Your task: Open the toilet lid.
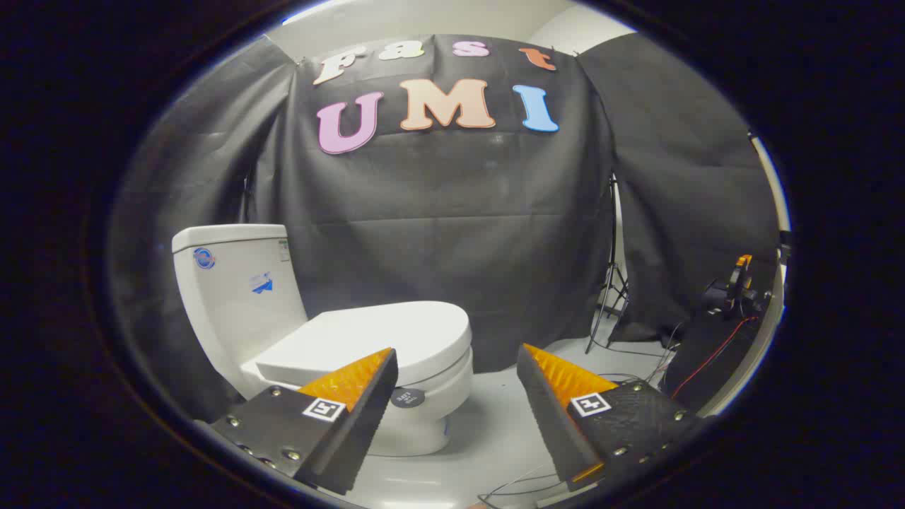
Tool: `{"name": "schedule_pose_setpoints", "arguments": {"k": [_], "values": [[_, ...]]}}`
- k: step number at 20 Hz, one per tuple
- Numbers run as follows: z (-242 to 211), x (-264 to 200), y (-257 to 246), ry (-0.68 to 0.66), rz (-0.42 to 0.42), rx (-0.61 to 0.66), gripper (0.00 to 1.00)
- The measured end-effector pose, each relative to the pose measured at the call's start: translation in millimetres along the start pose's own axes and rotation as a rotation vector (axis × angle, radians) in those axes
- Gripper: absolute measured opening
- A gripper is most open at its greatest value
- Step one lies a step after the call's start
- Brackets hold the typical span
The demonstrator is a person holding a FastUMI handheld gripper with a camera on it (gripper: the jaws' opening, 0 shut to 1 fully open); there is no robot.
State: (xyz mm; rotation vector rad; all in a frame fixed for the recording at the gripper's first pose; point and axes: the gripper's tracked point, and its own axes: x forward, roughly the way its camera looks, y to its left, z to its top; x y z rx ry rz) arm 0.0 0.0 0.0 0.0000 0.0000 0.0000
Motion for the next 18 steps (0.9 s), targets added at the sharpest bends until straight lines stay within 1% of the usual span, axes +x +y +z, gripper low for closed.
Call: {"name": "schedule_pose_setpoints", "arguments": {"k": [9,14,16,18], "values": [[14,-6,6,-0.013,0.005,-0.040,1.00],[27,-2,15,-0.020,0.009,-0.006,1.00],[29,0,21,-0.026,0.018,-0.041,1.00],[27,2,24,-0.002,0.022,-0.070,1.00]]}}
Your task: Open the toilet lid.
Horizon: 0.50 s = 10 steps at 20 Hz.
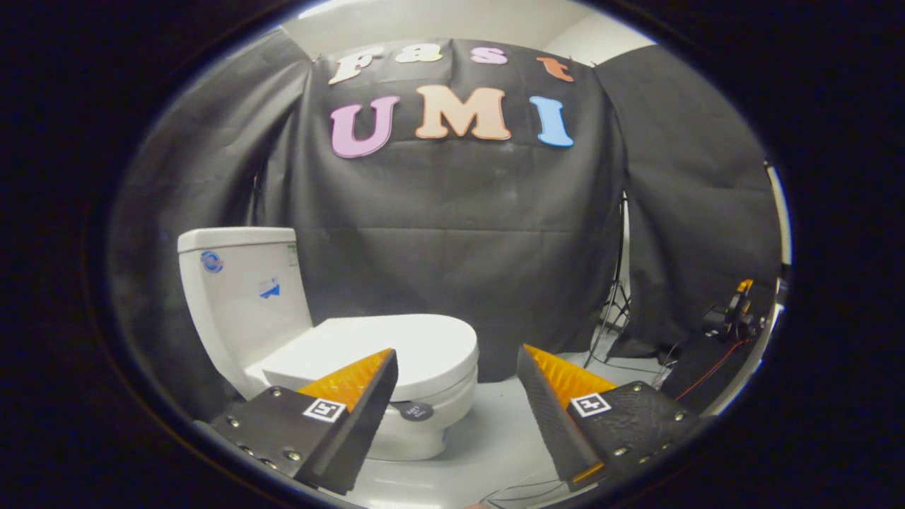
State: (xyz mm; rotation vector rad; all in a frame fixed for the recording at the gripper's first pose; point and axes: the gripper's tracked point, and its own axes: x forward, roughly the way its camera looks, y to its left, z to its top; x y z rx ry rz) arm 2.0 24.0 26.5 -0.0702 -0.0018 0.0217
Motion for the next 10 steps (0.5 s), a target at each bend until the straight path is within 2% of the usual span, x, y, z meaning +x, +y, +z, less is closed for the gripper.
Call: {"name": "schedule_pose_setpoints", "arguments": {"k": [4,10], "values": [[-1,15,21,0.042,0.053,0.008,1.00],[-48,47,36,0.211,0.086,0.021,1.00]]}}
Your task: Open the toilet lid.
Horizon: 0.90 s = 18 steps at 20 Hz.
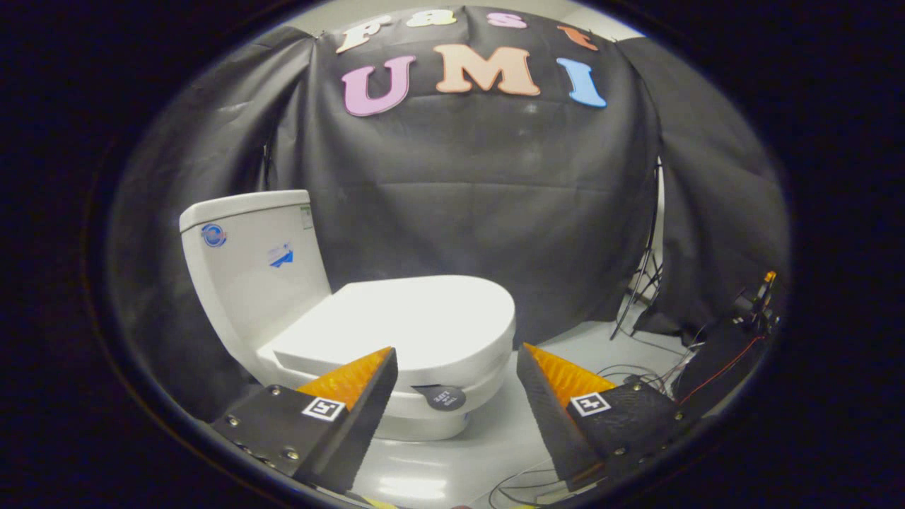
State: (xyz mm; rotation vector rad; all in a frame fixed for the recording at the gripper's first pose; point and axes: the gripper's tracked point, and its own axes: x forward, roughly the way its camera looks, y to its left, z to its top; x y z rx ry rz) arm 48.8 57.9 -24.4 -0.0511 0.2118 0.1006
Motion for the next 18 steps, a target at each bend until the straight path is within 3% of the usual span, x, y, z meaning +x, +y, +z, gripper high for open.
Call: {"name": "schedule_pose_setpoints", "arguments": {"k": [11,15,18], "values": [[-58,65,12,0.226,0.023,0.182,1.00],[-79,79,20,0.296,0.040,0.331,1.00],[-87,83,16,0.321,0.038,0.449,0.81]]}}
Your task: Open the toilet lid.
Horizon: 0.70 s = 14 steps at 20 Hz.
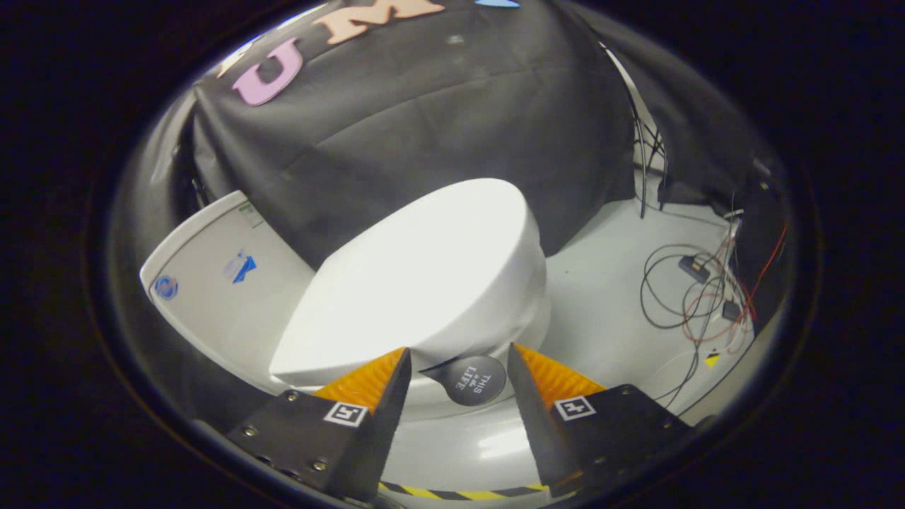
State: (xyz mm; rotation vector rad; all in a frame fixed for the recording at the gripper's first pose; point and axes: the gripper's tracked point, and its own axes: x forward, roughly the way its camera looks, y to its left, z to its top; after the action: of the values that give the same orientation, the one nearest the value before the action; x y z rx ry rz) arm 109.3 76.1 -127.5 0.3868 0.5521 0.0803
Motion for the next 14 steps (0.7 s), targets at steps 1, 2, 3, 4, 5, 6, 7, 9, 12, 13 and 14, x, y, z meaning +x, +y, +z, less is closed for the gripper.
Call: {"name": "schedule_pose_setpoints", "arguments": {"k": [1,2,3,4,5,6,7,9,12,13,14], "values": [[3,2,-1,-0.005,0.010,0.052,0.81],[7,0,-2,-0.010,0.016,0.100,0.81],[7,1,-4,-0.002,0.020,0.139,0.81],[4,0,-6,0.010,0.028,0.175,0.81],[3,1,-6,0.018,0.044,0.213,0.81],[3,4,-13,0.012,0.029,0.240,0.76],[0,3,-16,0.023,0.019,0.254,0.70],[-9,6,-16,0.054,0.036,0.305,0.60],[-20,9,-22,0.101,0.030,0.386,0.44],[-16,14,-22,0.095,0.046,0.448,0.33],[-14,10,-17,0.093,0.072,0.508,0.22]]}}
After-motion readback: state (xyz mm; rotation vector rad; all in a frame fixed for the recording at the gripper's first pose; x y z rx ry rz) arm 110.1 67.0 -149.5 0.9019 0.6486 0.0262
